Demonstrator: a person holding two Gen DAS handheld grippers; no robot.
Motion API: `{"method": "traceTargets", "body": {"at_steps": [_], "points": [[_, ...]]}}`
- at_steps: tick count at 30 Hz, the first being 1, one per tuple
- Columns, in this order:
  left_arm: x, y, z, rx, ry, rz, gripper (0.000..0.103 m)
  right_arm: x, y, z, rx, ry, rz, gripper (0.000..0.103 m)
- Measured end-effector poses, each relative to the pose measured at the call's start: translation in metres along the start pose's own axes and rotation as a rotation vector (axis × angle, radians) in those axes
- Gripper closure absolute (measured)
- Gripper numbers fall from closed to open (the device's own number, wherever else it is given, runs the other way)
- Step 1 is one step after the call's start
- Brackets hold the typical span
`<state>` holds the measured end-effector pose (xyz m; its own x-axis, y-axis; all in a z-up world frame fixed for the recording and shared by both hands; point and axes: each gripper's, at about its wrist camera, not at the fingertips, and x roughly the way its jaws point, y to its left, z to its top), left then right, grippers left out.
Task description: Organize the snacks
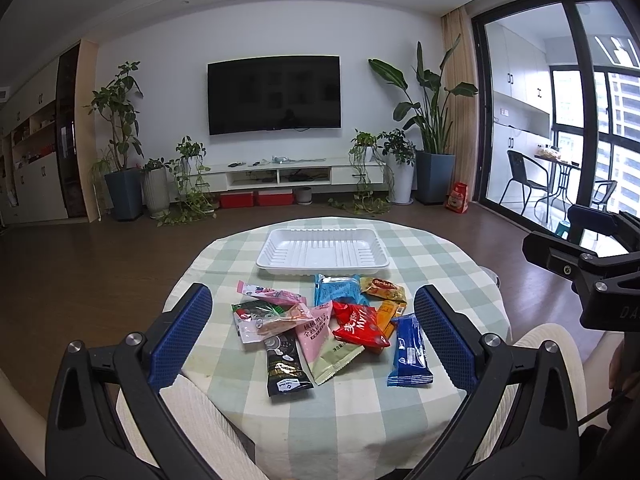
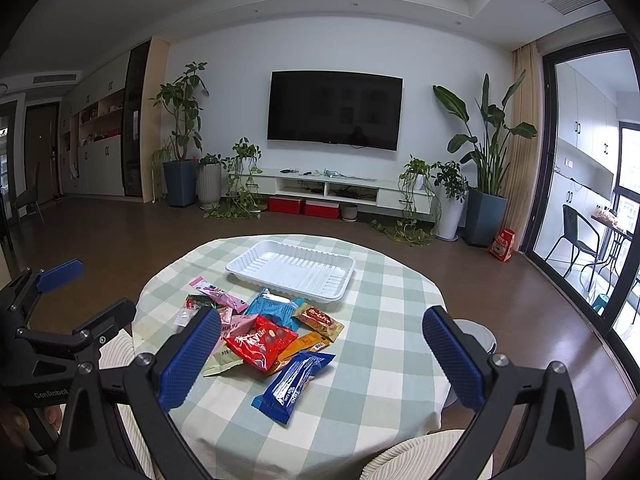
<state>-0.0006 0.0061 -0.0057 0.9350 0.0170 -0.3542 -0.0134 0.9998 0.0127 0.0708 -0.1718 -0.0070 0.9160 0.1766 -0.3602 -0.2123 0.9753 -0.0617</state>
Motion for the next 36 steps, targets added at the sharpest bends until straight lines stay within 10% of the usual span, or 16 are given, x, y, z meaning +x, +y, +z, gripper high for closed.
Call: {"method": "traceTargets", "body": {"at_steps": [36], "points": [[0.0006, -0.0016, -0.0026, 0.001, 0.000, 0.000, 0.000, 0.0033, 0.0001, -0.0034, -0.003, 0.010, -0.001, 0.000]]}}
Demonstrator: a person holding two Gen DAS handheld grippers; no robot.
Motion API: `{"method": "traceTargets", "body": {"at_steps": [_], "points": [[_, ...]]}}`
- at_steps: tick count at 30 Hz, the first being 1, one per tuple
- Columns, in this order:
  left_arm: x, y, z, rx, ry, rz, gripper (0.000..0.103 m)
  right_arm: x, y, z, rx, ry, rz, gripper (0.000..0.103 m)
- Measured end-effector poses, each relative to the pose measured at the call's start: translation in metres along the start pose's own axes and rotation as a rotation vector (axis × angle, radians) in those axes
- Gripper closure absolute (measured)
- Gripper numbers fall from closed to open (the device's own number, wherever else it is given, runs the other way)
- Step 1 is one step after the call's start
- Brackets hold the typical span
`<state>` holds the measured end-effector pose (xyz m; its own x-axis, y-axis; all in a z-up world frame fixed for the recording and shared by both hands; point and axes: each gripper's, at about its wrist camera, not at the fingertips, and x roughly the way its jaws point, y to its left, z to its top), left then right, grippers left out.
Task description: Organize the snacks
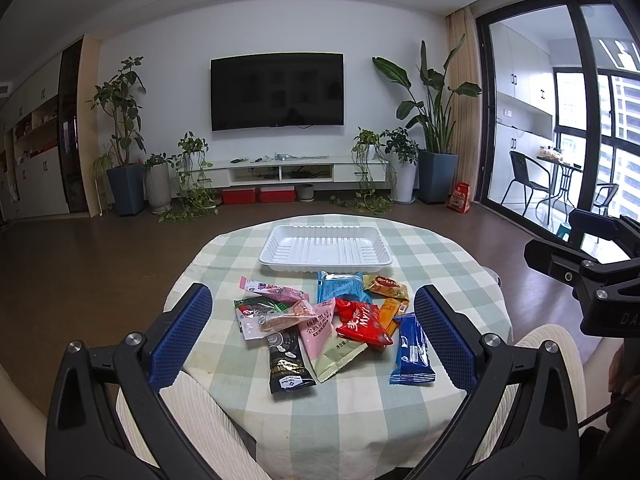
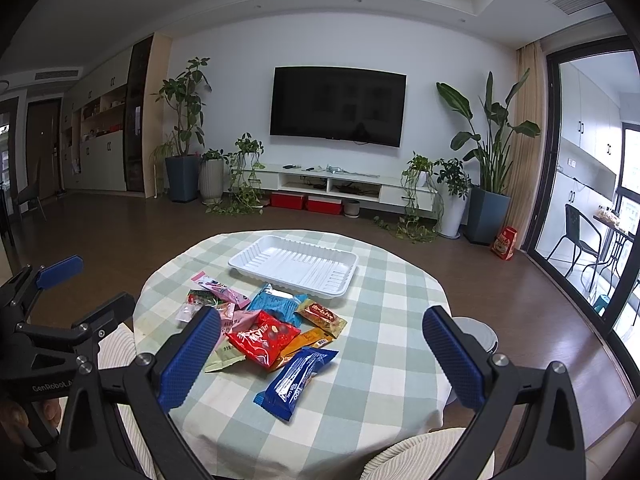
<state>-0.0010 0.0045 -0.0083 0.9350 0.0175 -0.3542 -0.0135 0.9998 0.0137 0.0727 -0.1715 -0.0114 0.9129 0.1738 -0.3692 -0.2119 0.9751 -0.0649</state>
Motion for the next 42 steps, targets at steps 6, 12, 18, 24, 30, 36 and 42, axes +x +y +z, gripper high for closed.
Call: {"method": "traceTargets", "body": {"at_steps": [6, 12, 18, 24, 30, 36, 42], "points": [[0.000, 0.000, -0.001, 0.000, 0.001, 0.001, 0.000, 0.000, 0.000, 0.000, 0.000, 0.001, 0.000, 0.000], [-0.001, 0.001, -0.002, 0.001, 0.003, 0.002, 0.000, 0.002, 0.001, -0.003, 0.000, 0.003, 0.001, 0.000], [0.000, 0.001, -0.002, 0.000, 0.004, 0.002, 0.000, 0.004, 0.000, -0.004, -0.002, 0.005, 0.000, 0.000], [0.003, 0.003, -0.003, 0.000, 0.005, 0.003, 0.000, 0.004, 0.000, -0.004, -0.001, 0.007, 0.000, 0.000], [0.008, 0.007, -0.008, 0.000, 0.007, 0.004, 0.000, 0.004, 0.001, -0.004, -0.001, 0.010, 0.003, 0.000], [0.009, 0.010, -0.011, 0.001, 0.010, 0.004, 0.000, 0.006, -0.002, -0.012, 0.002, 0.026, 0.006, 0.000], [0.012, 0.013, -0.010, 0.007, 0.020, 0.005, 0.000, 0.013, 0.004, -0.019, 0.000, 0.056, 0.018, 0.000]]}}
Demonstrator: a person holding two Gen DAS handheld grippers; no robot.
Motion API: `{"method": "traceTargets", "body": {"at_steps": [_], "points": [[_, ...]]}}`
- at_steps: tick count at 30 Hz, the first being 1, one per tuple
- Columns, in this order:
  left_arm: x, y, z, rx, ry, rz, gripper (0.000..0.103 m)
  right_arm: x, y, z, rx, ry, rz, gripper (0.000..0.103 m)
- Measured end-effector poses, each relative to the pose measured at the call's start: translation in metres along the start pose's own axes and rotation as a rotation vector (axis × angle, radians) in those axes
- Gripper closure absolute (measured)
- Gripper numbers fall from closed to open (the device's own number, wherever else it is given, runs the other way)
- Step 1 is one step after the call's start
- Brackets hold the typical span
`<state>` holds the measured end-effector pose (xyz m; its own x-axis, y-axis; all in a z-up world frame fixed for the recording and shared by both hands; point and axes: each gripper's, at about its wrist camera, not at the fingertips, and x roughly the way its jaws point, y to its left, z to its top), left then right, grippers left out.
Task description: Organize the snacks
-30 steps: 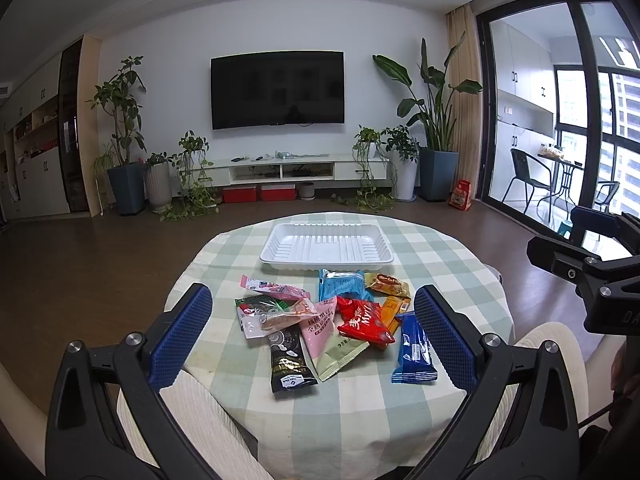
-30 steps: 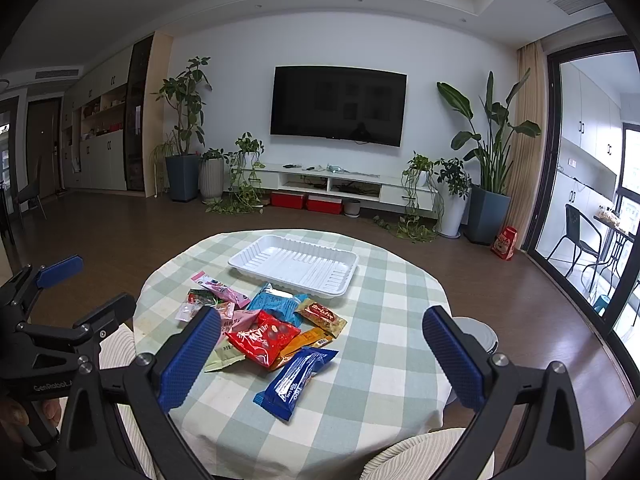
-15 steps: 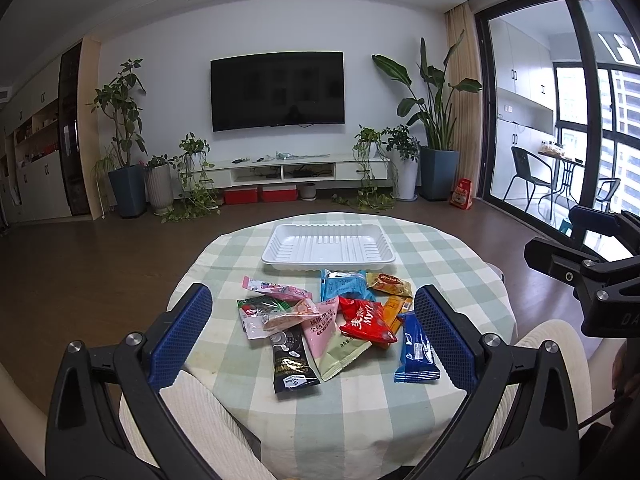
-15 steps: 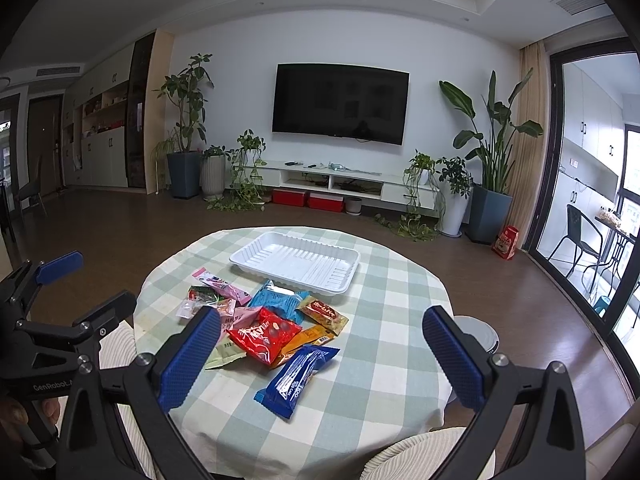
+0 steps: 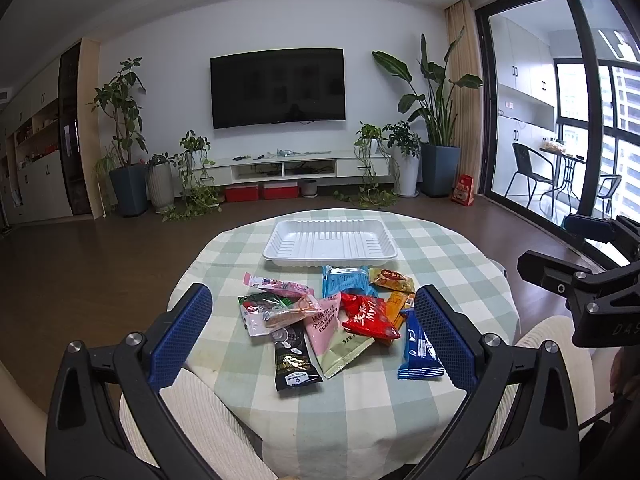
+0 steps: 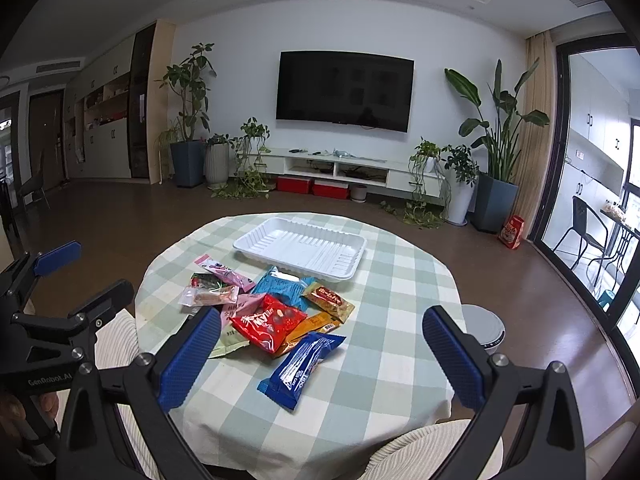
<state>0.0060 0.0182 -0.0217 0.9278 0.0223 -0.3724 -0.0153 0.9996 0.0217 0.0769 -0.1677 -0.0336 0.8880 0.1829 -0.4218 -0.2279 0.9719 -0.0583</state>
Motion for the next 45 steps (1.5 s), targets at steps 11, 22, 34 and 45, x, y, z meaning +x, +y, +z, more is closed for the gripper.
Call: {"method": "traceTargets", "body": {"at_steps": [11, 22, 34, 45], "points": [[0.018, -0.001, -0.003, 0.009, 0.053, 0.004, 0.000, 0.005, -0.005, -0.001, 0.029, 0.054, 0.030, 0.000], [0.059, 0.014, -0.023, -0.022, 0.165, 0.006, 0.000, 0.056, -0.037, -0.029, 0.265, 0.266, 0.186, 0.000], [0.121, 0.037, -0.047, -0.075, 0.298, 0.009, 0.000, 0.121, 0.000, -0.047, 0.136, 0.398, 0.155, 0.000], [0.186, 0.060, -0.071, -0.163, 0.447, 0.034, 0.000, 0.179, -0.007, -0.070, 0.207, 0.549, 0.166, 0.000]]}}
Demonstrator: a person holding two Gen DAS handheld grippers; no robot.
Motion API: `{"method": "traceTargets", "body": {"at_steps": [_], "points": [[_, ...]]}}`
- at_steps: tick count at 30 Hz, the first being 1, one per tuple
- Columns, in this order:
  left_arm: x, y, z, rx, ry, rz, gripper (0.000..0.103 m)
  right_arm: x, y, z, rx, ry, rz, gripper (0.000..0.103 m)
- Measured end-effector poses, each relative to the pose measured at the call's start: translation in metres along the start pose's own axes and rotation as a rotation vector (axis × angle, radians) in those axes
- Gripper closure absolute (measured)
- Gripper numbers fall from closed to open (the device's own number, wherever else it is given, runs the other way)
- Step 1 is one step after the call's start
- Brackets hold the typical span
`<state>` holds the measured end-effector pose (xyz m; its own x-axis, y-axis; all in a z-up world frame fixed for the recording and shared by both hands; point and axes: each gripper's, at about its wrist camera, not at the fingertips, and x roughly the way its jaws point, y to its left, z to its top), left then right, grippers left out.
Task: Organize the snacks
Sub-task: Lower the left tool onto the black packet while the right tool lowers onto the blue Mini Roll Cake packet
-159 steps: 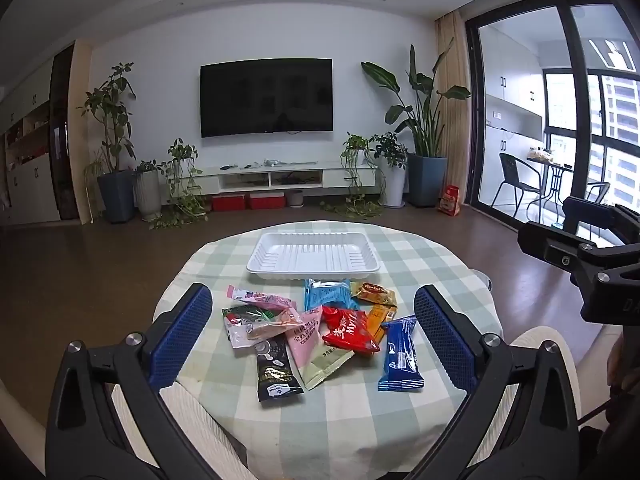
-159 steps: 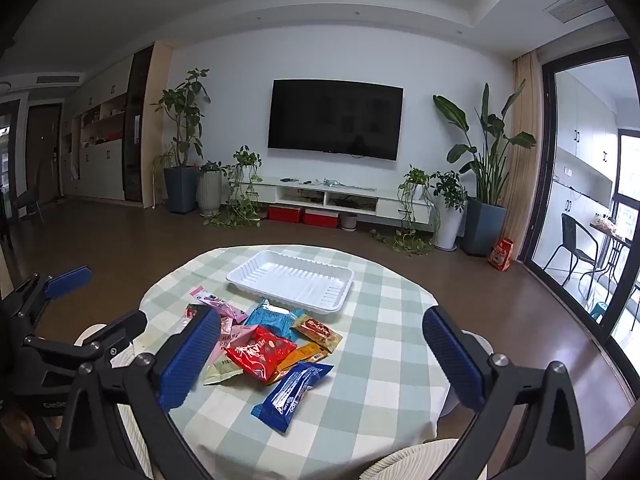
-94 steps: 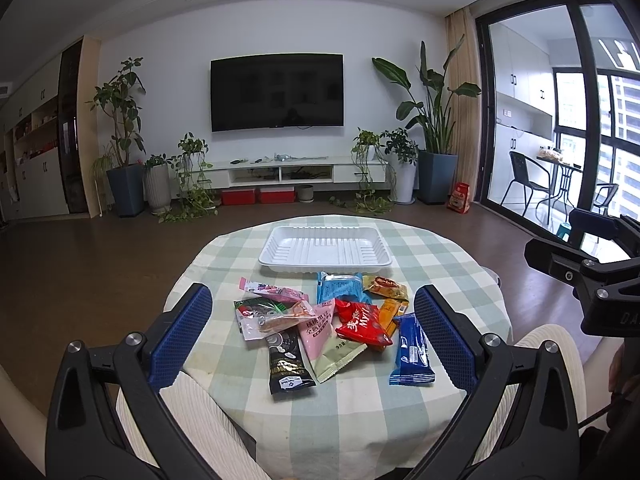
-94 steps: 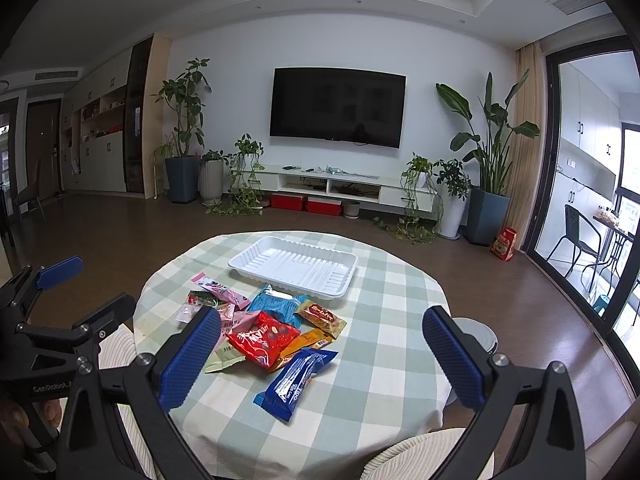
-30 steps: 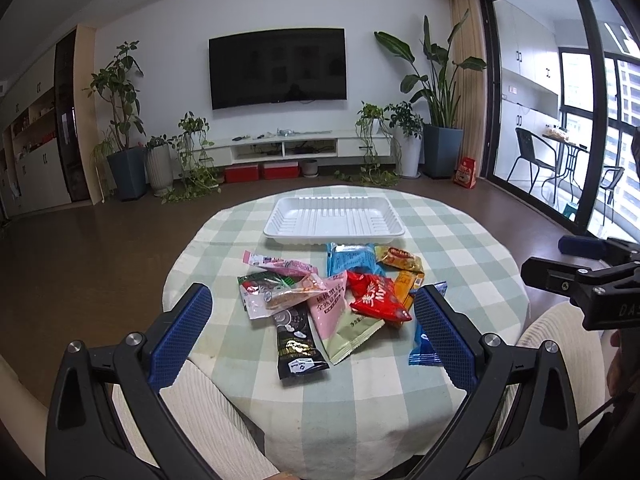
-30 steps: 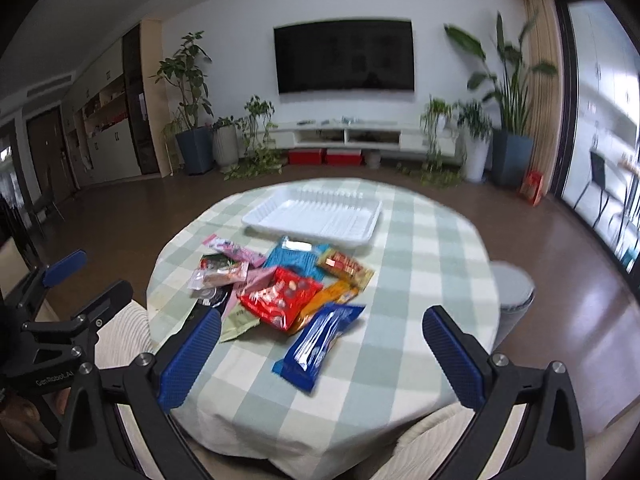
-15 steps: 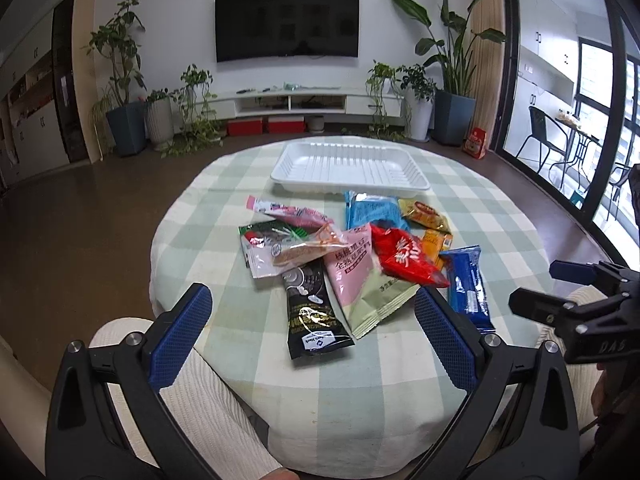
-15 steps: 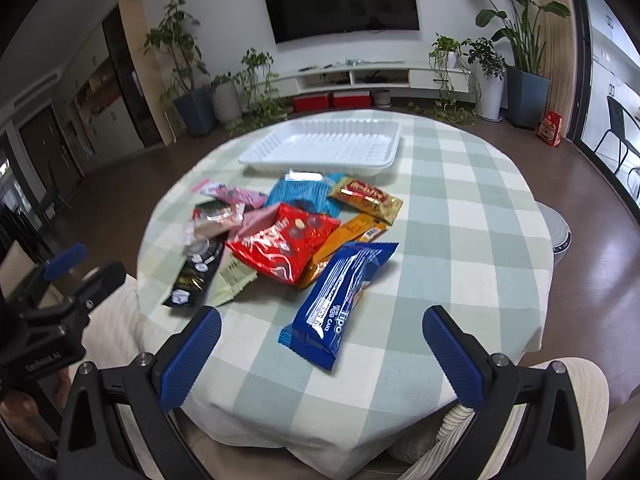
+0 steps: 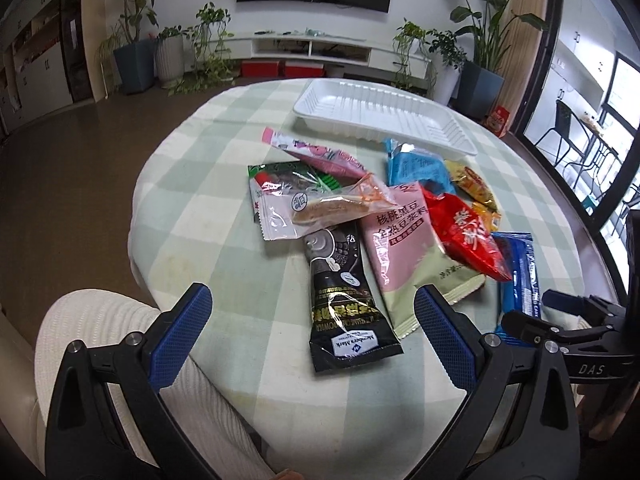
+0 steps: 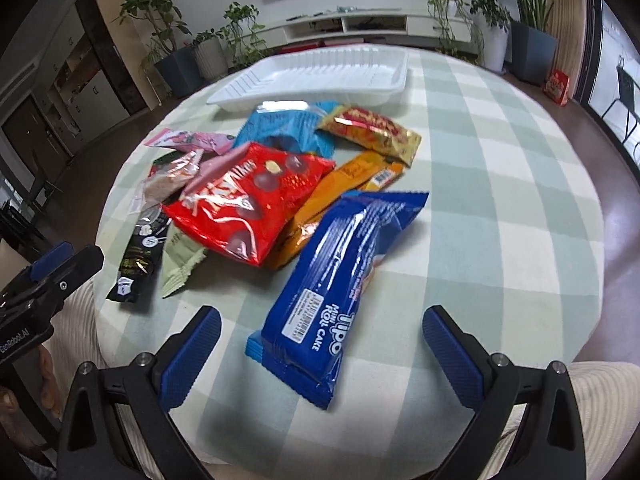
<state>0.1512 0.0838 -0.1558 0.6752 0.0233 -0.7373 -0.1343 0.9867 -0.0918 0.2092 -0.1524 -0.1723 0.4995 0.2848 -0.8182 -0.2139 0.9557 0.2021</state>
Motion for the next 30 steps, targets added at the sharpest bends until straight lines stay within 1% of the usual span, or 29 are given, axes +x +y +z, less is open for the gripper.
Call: {"method": "traceTargets", "body": {"at_steps": [1, 3, 7, 9, 12, 13, 14, 16, 18, 20, 25, 30], "points": [[0.005, 0.001, 0.000, -0.001, 0.007, 0.004, 0.000, 0.005, -0.002, 0.000, 0.018, 0.021, 0.007, 0.000], [0.013, 0.000, 0.001, 0.003, 0.016, 0.012, 0.001, 0.006, -0.002, 0.000, 0.017, 0.011, 0.008, 0.000], [0.033, 0.000, 0.002, 0.000, 0.061, 0.017, 0.000, 0.010, 0.000, 0.002, 0.003, 0.012, -0.014, 0.000], [0.043, 0.001, 0.001, -0.007, 0.090, 0.021, 0.000, 0.011, 0.004, 0.002, -0.011, 0.015, -0.034, 0.000], [0.063, 0.004, 0.000, -0.037, 0.164, 0.032, 0.000, 0.015, 0.007, 0.003, -0.033, 0.017, -0.066, 0.000], [0.064, 0.002, 0.000, -0.009, 0.142, 0.047, 0.000, 0.016, 0.008, 0.004, -0.033, 0.015, -0.072, 0.000], [0.069, 0.001, -0.001, 0.000, 0.156, 0.052, 0.001, 0.017, 0.007, 0.006, -0.029, 0.015, -0.071, 0.000], [0.075, -0.005, -0.004, 0.047, 0.137, 0.086, 0.000, 0.017, 0.004, 0.008, -0.009, 0.011, -0.058, 0.000], [0.076, -0.004, -0.008, 0.042, 0.098, 0.081, 0.000, 0.016, 0.000, 0.011, 0.019, 0.007, -0.036, 0.000], [0.078, -0.004, -0.009, 0.043, 0.080, 0.085, 0.000, 0.016, -0.002, 0.013, 0.034, 0.005, -0.025, 0.000], [0.081, -0.005, -0.007, 0.042, 0.070, 0.090, 0.000, 0.019, 0.002, 0.015, 0.021, 0.012, -0.054, 0.000], [0.079, -0.009, -0.007, 0.049, 0.074, 0.094, 0.000, 0.020, 0.003, 0.015, 0.021, 0.005, -0.059, 0.000]]}}
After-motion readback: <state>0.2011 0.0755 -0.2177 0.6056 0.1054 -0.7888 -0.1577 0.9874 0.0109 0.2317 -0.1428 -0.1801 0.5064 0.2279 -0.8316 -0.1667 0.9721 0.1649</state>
